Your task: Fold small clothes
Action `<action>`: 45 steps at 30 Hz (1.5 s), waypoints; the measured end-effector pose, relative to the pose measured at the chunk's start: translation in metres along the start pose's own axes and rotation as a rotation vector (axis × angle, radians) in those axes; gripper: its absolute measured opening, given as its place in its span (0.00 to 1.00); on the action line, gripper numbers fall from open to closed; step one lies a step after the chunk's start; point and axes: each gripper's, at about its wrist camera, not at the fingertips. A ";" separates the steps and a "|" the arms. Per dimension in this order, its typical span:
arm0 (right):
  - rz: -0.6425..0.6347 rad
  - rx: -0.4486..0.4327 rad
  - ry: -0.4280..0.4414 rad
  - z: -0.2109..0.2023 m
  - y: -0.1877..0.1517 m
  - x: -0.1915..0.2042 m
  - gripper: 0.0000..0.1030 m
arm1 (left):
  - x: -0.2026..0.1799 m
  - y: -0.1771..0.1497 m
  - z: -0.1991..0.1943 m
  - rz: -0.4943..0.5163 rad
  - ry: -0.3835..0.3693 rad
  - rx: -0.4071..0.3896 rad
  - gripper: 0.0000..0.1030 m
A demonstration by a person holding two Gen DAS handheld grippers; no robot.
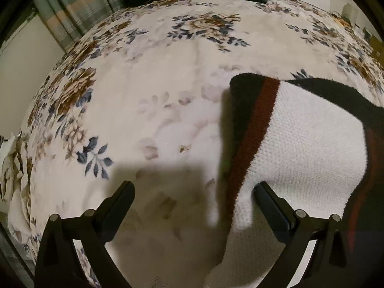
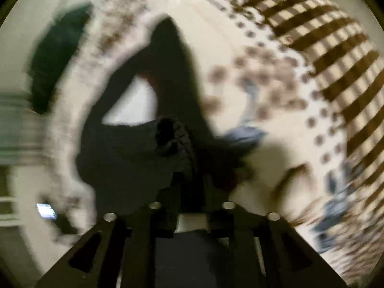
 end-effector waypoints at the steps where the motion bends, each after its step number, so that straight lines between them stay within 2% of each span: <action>1: 0.002 -0.002 0.001 0.002 0.000 -0.001 0.22 | 0.000 0.001 -0.003 -0.009 -0.004 0.002 1.00; 2: 0.009 -0.017 0.018 0.000 -0.001 -0.002 0.25 | 0.000 0.001 -0.009 -0.015 -0.009 -0.009 1.00; 4: 0.012 -0.061 0.051 -0.008 -0.006 0.000 0.43 | -0.004 0.000 -0.024 -0.005 0.002 -0.060 1.00; 8: -0.027 -0.149 0.065 -0.022 -0.011 0.011 0.43 | -0.016 0.007 -0.043 0.029 -0.007 -0.131 1.00; 10: -0.087 -0.170 0.011 -0.020 -0.007 0.028 0.43 | -0.025 0.014 -0.037 0.052 0.020 -0.129 1.00; 14: -0.136 -0.212 -0.216 0.003 0.025 0.057 0.43 | -0.027 0.025 -0.010 0.050 0.032 -0.074 1.00; 17: -0.130 -0.182 -0.295 0.017 0.039 0.055 0.43 | -0.026 0.024 -0.003 0.050 0.023 -0.063 1.00; 20: -0.166 -0.201 -0.358 0.019 0.036 0.060 0.43 | -0.023 0.020 -0.012 0.037 0.004 -0.068 1.00; 23: -0.166 -0.210 -0.358 0.011 0.029 0.060 0.48 | -0.017 0.004 -0.035 0.018 -0.021 -0.094 1.00; 26: -0.178 -0.236 -0.388 -0.001 0.012 0.066 0.64 | -0.013 -0.024 -0.063 0.008 -0.052 -0.124 1.00; 28: -0.196 -0.258 -0.420 -0.006 -0.001 0.074 0.85 | -0.014 -0.048 -0.084 0.009 -0.064 -0.142 1.00; 30: -0.213 -0.276 -0.435 -0.010 -0.015 0.084 0.95 | -0.017 -0.074 -0.103 0.006 -0.070 -0.149 1.00; 35: -0.297 -0.363 -0.492 -0.031 -0.066 0.108 0.95 | -0.018 -0.121 -0.143 -0.021 -0.083 -0.159 1.00; 37: -0.321 -0.387 -0.499 -0.037 -0.084 0.117 0.99 | -0.019 -0.134 -0.156 -0.023 -0.089 -0.164 1.00; 45: -0.376 -0.479 -0.469 -0.078 -0.178 0.137 0.99 | -0.025 -0.178 -0.202 0.012 -0.132 -0.188 1.00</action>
Point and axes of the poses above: each gripper's, at about its wrist camera, not at the fingertips, and z roughly the way its jaws point, x to its left, y to its top, and after that the axes turned 10 degrees about x, right-handed
